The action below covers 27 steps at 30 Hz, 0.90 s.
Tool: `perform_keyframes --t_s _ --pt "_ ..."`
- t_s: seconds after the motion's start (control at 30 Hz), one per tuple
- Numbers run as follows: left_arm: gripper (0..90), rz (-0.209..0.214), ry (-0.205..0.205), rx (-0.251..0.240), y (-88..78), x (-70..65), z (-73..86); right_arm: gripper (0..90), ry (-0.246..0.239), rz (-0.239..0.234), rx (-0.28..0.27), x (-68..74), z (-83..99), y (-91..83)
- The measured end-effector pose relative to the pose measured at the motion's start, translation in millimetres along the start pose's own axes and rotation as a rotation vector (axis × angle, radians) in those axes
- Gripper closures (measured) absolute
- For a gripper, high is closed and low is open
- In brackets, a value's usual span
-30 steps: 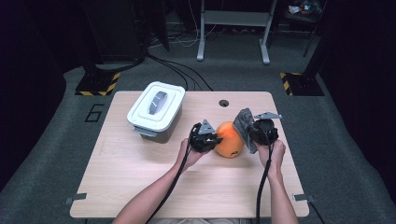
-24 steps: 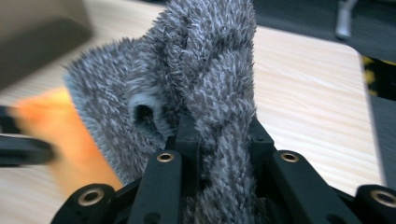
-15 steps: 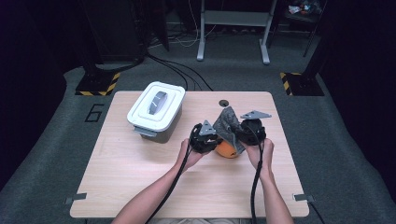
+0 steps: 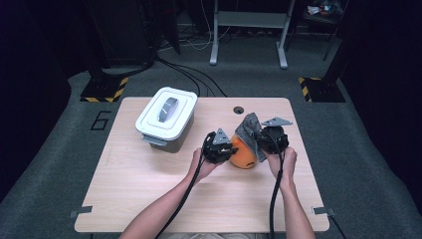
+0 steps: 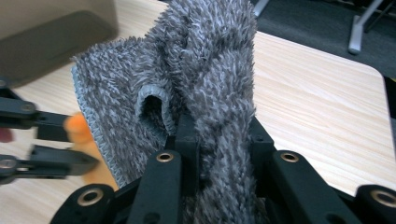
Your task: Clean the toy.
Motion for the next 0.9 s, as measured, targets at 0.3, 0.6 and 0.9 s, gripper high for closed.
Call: perform_keyframes --t_s 0.3,0.6,0.9 --pt "74.6 -0.001 -0.012 -0.005 -1.7 2.8 3.1 72.8 0.057 0.047 0.038 -23.2 12.8 8.6" --pt "58.4 -0.025 0.026 0.017 -1.6 3.8 0.5 73.0 0.069 0.033 0.047 -21.4 17.9 13.8" --pt "68.7 -0.046 0.017 0.008 5.2 4.4 -0.6 73.2 0.066 0.031 0.049 -20.0 20.9 16.3"
Point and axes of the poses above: each handheld gripper's, and its own axes: y roughly forward along the jaws, z roughly out of its underside, x roughly to its left, the point moved 6 cm from there along y, roughly forward along the jaws, and after that the axes turned 3 degrees about z, right-handed, at the moved point
